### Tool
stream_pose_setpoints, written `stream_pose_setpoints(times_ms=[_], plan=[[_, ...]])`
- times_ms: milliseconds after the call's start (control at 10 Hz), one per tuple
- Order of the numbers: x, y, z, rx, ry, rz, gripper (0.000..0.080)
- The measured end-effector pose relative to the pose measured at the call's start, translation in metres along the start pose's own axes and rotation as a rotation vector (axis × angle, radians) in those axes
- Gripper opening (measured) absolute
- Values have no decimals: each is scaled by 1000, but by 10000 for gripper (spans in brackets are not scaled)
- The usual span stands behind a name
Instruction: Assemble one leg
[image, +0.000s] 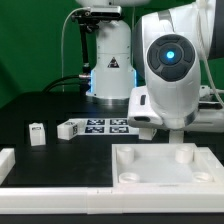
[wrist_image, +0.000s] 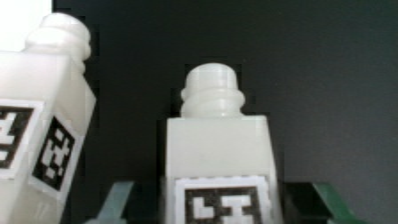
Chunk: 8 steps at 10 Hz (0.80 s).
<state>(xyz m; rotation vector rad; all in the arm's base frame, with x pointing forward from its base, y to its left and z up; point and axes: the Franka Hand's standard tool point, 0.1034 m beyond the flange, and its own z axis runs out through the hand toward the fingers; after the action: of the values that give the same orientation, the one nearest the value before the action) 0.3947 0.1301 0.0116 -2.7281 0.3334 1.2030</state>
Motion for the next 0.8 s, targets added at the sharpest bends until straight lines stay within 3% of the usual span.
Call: stream_pose_setpoints(times_ms=[500, 600, 800], plan=[[-32, -1, -52, -4, -11, -30, 288], [-32, -3, -58, 0, 10, -33, 288], [-30, -4, -56, 1, 32, -33, 288]])
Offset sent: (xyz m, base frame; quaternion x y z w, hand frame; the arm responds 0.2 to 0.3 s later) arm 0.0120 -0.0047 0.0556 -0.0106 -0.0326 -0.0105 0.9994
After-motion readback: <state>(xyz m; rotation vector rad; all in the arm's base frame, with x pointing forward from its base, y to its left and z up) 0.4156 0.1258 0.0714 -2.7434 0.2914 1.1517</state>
